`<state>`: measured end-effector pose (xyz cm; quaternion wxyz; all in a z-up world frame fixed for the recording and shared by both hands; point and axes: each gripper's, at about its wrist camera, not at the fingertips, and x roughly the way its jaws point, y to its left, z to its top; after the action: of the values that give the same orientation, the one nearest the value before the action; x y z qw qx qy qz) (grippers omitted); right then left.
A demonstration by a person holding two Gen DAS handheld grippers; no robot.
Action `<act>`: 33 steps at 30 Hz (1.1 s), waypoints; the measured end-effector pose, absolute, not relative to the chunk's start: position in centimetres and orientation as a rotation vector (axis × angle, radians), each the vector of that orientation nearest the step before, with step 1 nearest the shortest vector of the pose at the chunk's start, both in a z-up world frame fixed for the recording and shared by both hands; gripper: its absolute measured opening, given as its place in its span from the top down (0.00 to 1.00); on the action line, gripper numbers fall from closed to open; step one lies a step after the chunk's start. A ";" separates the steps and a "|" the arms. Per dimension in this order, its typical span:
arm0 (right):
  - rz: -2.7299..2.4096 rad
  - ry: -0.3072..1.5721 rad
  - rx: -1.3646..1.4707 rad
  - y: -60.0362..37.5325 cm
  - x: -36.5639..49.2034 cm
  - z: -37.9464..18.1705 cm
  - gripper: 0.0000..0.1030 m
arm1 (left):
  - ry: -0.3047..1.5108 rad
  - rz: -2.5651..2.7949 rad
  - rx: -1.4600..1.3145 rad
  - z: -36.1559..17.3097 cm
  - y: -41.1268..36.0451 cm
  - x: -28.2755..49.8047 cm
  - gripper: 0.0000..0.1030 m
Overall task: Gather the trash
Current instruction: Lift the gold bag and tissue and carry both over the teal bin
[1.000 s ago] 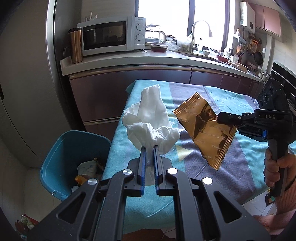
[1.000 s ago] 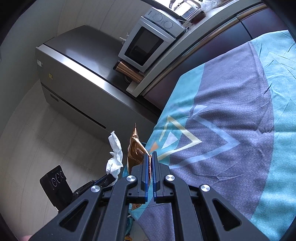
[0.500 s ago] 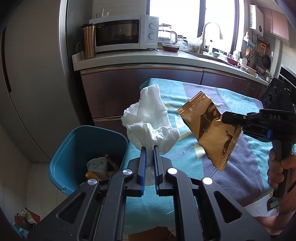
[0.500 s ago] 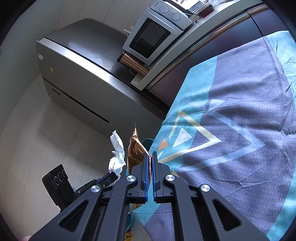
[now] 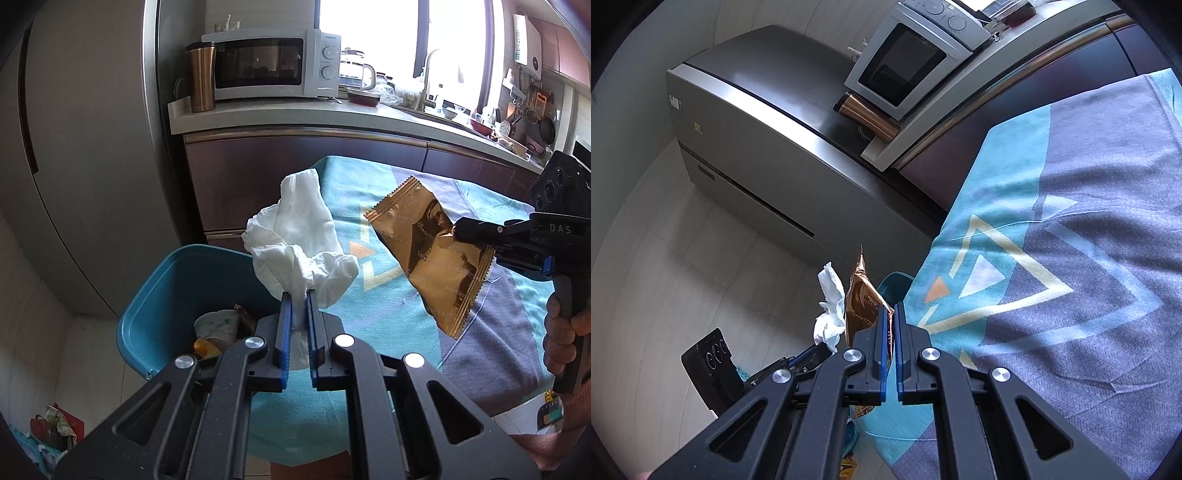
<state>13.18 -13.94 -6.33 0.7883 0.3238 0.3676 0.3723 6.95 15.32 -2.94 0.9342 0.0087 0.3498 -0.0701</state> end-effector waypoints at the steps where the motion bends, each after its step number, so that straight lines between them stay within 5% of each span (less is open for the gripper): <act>1: 0.804 0.792 0.695 -13.7 13.2 -6.3 0.97 | 0.715 -0.137 0.017 -3.0 15.6 7.0 0.92; 33: 0.878 0.831 0.620 -8.0 15.4 -4.6 0.97 | 0.737 -0.037 -0.019 -4.4 20.0 7.9 0.92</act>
<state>15.41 -8.04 -4.64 0.7779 0.2869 0.3844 0.4058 7.93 19.96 -4.44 0.9326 -0.0095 0.3602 -0.0180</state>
